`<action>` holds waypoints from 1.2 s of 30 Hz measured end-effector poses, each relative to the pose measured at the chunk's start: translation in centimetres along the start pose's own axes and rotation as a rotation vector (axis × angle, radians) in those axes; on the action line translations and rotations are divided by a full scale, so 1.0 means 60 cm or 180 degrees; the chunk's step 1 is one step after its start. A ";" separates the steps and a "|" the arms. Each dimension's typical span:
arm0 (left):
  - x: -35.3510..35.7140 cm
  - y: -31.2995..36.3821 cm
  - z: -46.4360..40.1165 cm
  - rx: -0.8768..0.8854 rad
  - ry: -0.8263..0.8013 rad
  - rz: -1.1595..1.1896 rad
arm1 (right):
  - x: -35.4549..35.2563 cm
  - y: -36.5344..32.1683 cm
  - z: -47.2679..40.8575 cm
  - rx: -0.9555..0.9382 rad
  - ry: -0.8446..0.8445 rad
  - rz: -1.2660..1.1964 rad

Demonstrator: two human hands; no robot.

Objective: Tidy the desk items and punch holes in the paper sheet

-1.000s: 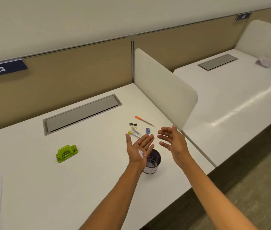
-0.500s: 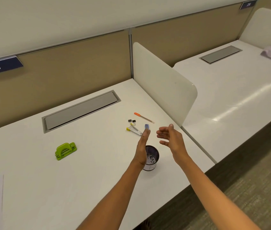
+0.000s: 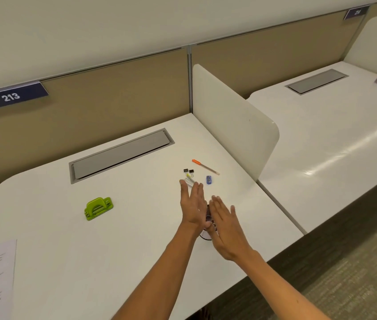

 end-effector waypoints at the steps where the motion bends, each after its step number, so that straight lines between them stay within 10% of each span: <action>1: -0.001 0.002 0.002 -0.0019 -0.0019 0.0040 | -0.005 0.002 -0.001 0.0051 0.0039 -0.0040; 13: 0.000 0.000 0.000 -0.0200 0.0054 0.0015 | -0.015 -0.036 0.009 -0.0670 0.0139 0.0575; 36: -0.010 0.017 0.035 -0.0365 -0.0026 -0.0759 | 0.016 -0.037 0.038 0.0382 -0.0177 0.1131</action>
Point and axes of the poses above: each hand's wrist, its own z-axis away from the middle knuckle, its own x-axis out of the palm, y = z × x, the point moved 3 cm from there along -z, towards the middle knuckle, and after that the axes turned 2 degrees about z, right-handed, at the moved point
